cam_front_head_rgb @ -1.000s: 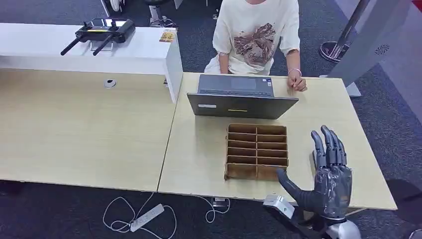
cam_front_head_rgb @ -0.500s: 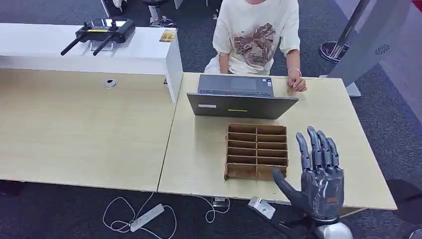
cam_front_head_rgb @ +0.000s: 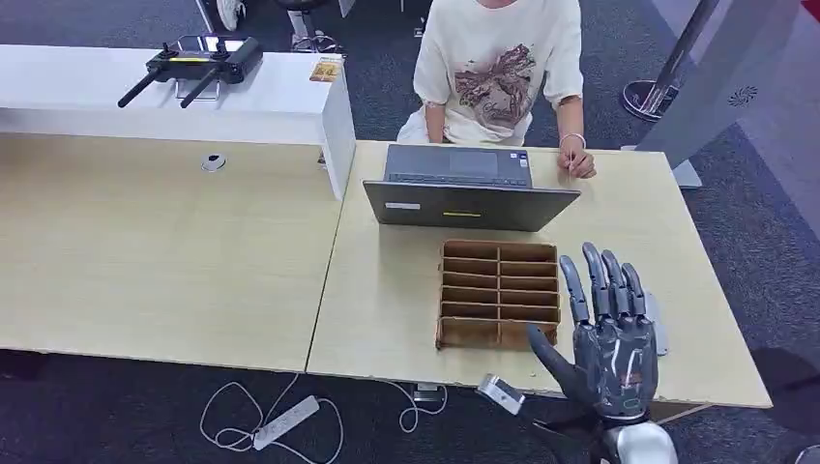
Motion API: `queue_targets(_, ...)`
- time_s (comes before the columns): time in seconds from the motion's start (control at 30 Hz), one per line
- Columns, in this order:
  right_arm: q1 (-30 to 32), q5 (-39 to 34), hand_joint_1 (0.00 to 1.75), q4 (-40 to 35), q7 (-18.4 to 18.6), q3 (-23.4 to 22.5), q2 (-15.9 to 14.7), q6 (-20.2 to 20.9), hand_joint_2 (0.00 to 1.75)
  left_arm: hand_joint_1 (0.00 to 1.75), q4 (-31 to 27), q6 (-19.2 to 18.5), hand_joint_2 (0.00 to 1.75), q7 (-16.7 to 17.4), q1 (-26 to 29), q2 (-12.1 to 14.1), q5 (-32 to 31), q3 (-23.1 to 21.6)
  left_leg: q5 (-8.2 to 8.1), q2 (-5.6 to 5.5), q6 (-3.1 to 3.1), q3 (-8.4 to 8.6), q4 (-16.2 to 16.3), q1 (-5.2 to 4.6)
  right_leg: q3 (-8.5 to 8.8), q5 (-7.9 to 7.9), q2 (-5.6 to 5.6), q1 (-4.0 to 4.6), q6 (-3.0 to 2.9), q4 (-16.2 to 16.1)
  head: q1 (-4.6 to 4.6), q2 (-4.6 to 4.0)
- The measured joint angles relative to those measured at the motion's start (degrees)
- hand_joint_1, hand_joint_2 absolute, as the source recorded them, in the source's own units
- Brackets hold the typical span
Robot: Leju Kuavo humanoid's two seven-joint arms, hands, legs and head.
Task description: Pass the card to the sensor for recognition and then transmit it.
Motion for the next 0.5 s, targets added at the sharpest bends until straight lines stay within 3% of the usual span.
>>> queue_targets(0.07, -0.6, 0.0, 0.0, 0.2, 4.6, 0.8, -1.0, 2.8, 1.75, 0.0, 0.0, 0.0, 0.0, 0.0, 0.0, 0.0, 0.0, 0.0, 0.0, 0.01, 0.0, -0.01, 0.0, 0.0, -0.01, 0.0, 0.01, 0.0, 0.0, 0.0, 0.0, 0.0)
queue_targets(0.13, -1.7, 0.0, 0.0, 0.9, 8.7, 3.2, -1.9, 8.5, 1.75, 0.0, 0.0, 0.0, 0.0, 0.0, 0.0, 0.0, 0.2, 0.0, 0.0, 0.05, 0.0, 0.03, 0.0, 0.01, -0.01, 0.0, 0.03, 0.01, 0.0, 0.0, 0.02, 0.0)
queue_targets(0.23, -1.8, 0.0, 0.0, 2.6, 8.5, 4.3, -1.8, 12.8, 1.75, 0.0, 0.0, 0.1, 0.0, 0.0, 0.0, 0.0, 0.5, 0.0, 0.01, -0.03, 0.0, -0.01, 0.0, 0.0, -0.01, 0.0, -0.04, 0.0, 0.0, 0.0, -0.02, 0.0)
queue_targets(0.5, -1.3, 0.0, 0.0, 3.5, 9.8, 4.4, -1.5, 16.3, 1.75, 0.0, 0.0, -0.2, 0.0, 0.0, -0.1, 0.0, -0.4, 0.0, 0.0, -0.03, 0.0, 0.0, 0.0, 0.0, -0.02, -0.02, -0.03, 0.0, 0.01, 0.0, 0.02, 0.0)
